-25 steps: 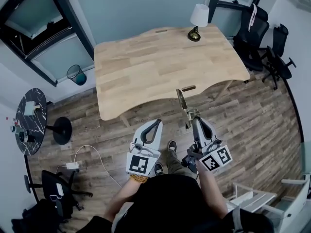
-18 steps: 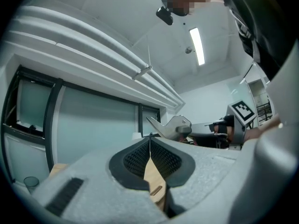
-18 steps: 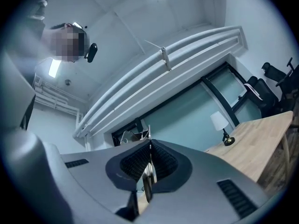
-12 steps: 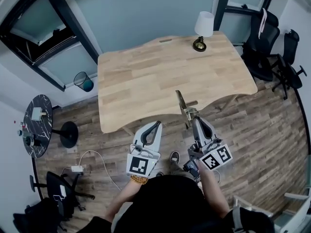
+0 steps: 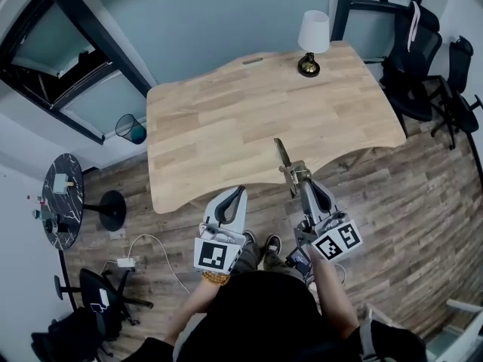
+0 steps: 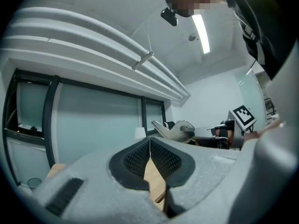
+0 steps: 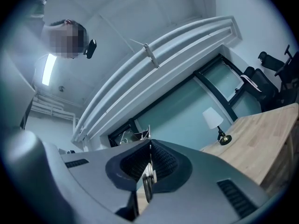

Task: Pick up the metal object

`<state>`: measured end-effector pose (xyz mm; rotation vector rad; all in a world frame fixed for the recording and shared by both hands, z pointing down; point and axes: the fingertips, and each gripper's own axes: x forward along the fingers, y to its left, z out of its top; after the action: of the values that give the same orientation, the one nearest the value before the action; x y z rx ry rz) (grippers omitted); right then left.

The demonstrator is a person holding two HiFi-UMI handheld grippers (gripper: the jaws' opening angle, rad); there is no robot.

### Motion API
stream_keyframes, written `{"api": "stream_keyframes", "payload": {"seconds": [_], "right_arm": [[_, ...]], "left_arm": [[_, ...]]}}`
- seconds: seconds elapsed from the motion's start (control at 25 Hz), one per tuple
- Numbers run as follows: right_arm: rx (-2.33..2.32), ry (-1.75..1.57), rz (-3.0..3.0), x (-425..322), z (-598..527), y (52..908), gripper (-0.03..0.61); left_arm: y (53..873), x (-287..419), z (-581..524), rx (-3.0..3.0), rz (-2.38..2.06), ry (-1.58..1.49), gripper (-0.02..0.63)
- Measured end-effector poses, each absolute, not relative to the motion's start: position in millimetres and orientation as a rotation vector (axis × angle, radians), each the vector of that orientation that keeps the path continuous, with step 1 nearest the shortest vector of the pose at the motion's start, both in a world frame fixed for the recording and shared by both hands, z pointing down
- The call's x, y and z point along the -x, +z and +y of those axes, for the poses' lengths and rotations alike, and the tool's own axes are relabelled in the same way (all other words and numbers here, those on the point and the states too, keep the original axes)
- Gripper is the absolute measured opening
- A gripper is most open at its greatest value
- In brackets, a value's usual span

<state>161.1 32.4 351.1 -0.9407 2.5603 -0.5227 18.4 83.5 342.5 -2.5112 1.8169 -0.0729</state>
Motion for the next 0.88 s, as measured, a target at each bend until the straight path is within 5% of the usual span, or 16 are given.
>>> {"api": "stream_keyframes", "payload": {"seconds": [0.88], "right_arm": [[1.117,-0.402,2.667,-129,-124,334,0.005]], "left_arm": [[348,29,-77,2.584,1.768,0.124,0.018]]}}
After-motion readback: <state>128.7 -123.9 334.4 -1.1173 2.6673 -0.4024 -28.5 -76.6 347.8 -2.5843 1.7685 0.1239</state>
